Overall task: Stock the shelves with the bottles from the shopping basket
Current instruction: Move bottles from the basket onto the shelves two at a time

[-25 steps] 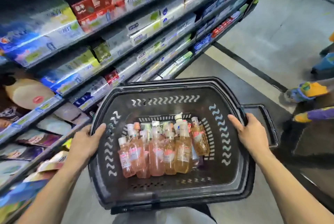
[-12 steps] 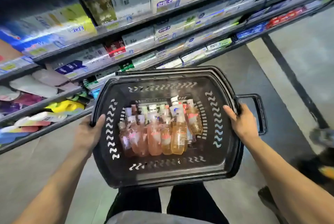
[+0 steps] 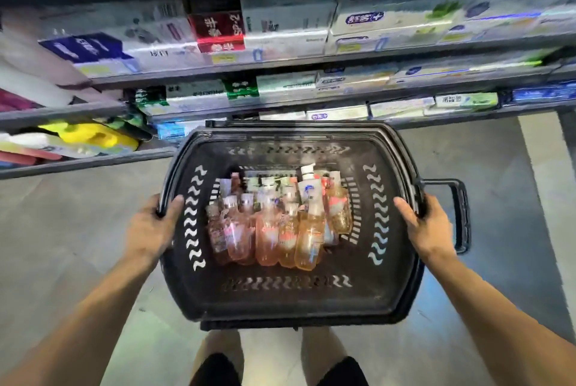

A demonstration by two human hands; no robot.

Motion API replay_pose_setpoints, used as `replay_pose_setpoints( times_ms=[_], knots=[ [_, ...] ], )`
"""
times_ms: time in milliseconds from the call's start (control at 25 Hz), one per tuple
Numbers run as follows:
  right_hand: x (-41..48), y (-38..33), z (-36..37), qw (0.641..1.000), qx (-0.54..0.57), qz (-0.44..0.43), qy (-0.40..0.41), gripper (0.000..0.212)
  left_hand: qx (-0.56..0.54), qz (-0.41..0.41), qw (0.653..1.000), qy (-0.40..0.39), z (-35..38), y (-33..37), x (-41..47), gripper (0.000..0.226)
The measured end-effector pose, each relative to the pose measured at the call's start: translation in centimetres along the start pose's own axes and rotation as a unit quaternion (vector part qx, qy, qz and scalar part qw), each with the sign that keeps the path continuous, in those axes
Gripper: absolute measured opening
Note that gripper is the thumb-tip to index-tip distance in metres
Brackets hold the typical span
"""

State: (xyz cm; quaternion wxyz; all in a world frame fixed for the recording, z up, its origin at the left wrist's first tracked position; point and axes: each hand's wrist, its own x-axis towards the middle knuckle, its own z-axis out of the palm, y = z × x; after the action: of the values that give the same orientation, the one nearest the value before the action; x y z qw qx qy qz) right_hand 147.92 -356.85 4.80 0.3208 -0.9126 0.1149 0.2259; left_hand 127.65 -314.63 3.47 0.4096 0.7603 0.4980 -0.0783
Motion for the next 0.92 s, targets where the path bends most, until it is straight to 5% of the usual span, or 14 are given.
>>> replay_pose_setpoints(
  times_ms=[240, 480, 920],
  knots=[
    [6.5, 0.1, 5.7, 0.999, -0.01, -0.009, -0.029, 0.078, -0.046, -0.053, 0.997, 0.021, 3.6, -3.4, 5.0, 0.03],
    [10.3, 0.2, 9.5, 0.999, -0.031, -0.022, -0.034, 0.053, -0.028, -0.078, 0.996, 0.025, 4.6, -5.5, 8.8, 0.038],
    [12.0, -0.6, 12.6, 0.997, -0.063, -0.048, -0.016, 0.054, -0.054, -0.088, 0.994, 0.028, 5.3, -8.4, 12.4, 0.063]
  ],
)
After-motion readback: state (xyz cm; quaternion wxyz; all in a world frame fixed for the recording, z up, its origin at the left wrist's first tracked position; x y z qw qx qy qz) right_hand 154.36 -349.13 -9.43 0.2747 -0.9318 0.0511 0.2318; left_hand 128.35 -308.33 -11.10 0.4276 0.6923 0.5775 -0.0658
